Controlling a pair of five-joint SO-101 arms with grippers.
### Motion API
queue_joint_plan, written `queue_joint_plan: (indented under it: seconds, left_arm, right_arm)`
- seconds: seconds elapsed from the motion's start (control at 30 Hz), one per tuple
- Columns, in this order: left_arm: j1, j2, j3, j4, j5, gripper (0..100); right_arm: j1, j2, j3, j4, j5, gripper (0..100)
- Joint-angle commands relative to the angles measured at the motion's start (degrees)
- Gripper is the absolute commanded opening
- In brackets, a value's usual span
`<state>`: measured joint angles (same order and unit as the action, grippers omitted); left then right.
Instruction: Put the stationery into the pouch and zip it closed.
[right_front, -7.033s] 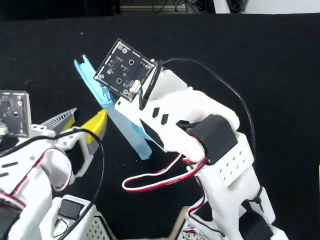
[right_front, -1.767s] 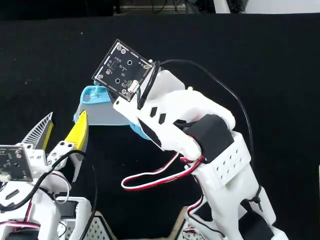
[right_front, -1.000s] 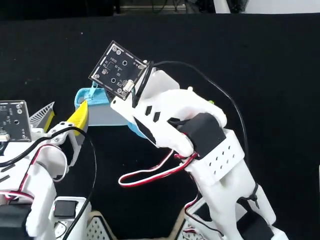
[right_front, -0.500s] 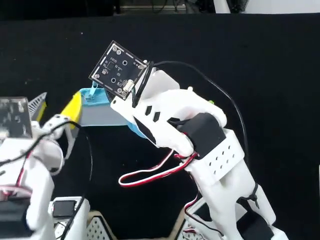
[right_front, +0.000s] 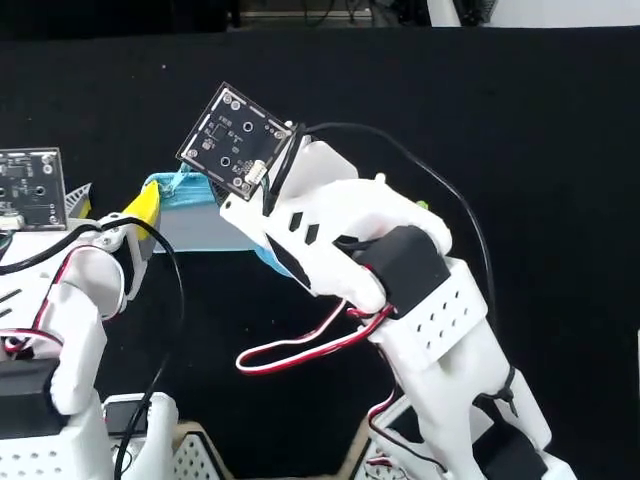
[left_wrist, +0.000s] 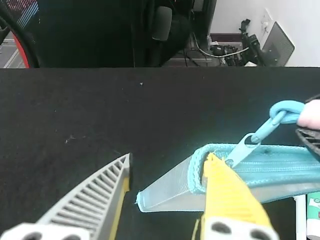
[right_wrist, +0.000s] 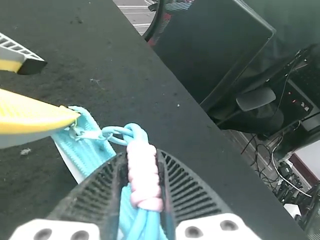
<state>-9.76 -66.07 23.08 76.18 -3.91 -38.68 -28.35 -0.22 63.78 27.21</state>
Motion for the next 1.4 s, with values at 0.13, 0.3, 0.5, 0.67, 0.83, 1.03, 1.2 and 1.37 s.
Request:
queue_joint_plan:
  seconds: [0.13,0.3,0.5,0.67,0.83,1.03,1.2,1.37]
  left_arm:
    - [3.56,0.53,-3.38,5.01,-0.26,5]
    - [3.82,0.53,-3.21,5.01,-0.09,3]
    - [3.56,0.53,-2.07,5.01,-0.09,3]
    - [3.82,0.53,0.48,4.92,-0.09,3]
    - [3.38,0.53,1.63,3.34,-0.35,3]
    - [3.74,0.53,1.89,3.34,-0.18,3]
    - [3.91,0.53,1.89,3.34,-0.18,3]
    - [3.91,1.14,1.89,3.34,-0.53,3]
  right_arm:
    - [0.00,-1.89,-0.40,-0.09,0.44,1.1]
    - [0.09,-2.42,-0.57,6.33,0.44,1.1]
    - [0.09,-10.77,3.65,12.92,0.35,1.1]
    - [0.18,-21.49,13.93,10.29,0.44,1.1]
    - [7.21,-32.40,24.22,4.22,0.44,1.1]
    - [20.40,-42.59,34.59,1.58,0.09,1.1]
    - [22.51,-43.47,38.90,1.58,-0.09,1.1]
    - [22.51,-44.00,38.99,1.58,-4.13,1.1]
